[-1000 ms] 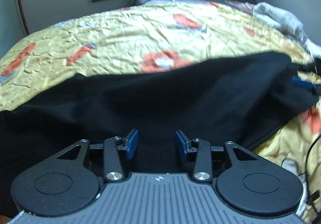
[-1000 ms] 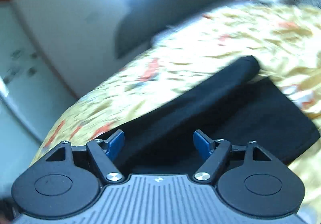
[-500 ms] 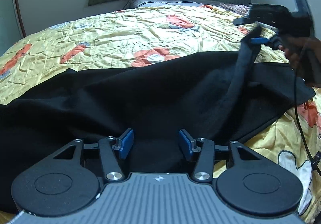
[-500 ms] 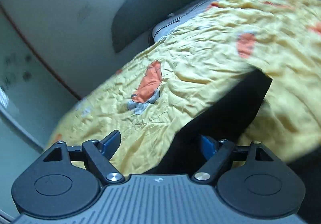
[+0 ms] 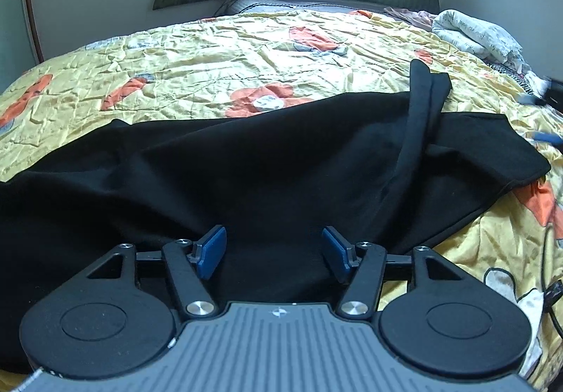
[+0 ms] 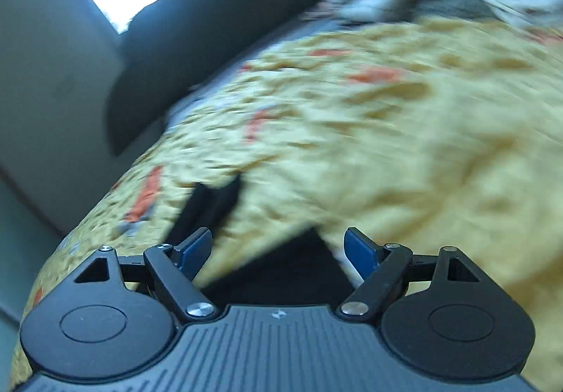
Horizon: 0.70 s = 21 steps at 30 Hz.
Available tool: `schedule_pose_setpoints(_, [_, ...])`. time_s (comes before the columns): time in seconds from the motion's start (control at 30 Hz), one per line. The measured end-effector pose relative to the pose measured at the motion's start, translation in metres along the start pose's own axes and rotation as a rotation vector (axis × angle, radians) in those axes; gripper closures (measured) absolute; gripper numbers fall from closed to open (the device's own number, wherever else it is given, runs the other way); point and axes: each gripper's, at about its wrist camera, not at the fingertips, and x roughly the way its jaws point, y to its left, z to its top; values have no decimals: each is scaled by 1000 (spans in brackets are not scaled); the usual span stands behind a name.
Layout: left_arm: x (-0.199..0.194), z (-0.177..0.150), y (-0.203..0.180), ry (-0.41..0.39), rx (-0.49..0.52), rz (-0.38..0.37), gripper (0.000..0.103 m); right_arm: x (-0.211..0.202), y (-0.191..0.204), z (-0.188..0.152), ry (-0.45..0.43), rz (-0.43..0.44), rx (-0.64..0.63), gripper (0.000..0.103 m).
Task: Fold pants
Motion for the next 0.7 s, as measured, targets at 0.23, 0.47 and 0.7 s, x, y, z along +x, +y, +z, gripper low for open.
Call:
schedule_pose_setpoints(0.23, [2, 1, -1, -1, 9, 1, 36, -48, -22, -46, 58, 102, 110, 20])
schedule_pose_setpoints(0.47, [3, 2, -2, 5, 2, 6, 34, -20, -11, -41, 13, 74, 91, 67])
schedule_pose_setpoints(0.7, [2, 6, 1, 24, -26, -14, 34, -15, 5, -29, -105, -141, -150, 96])
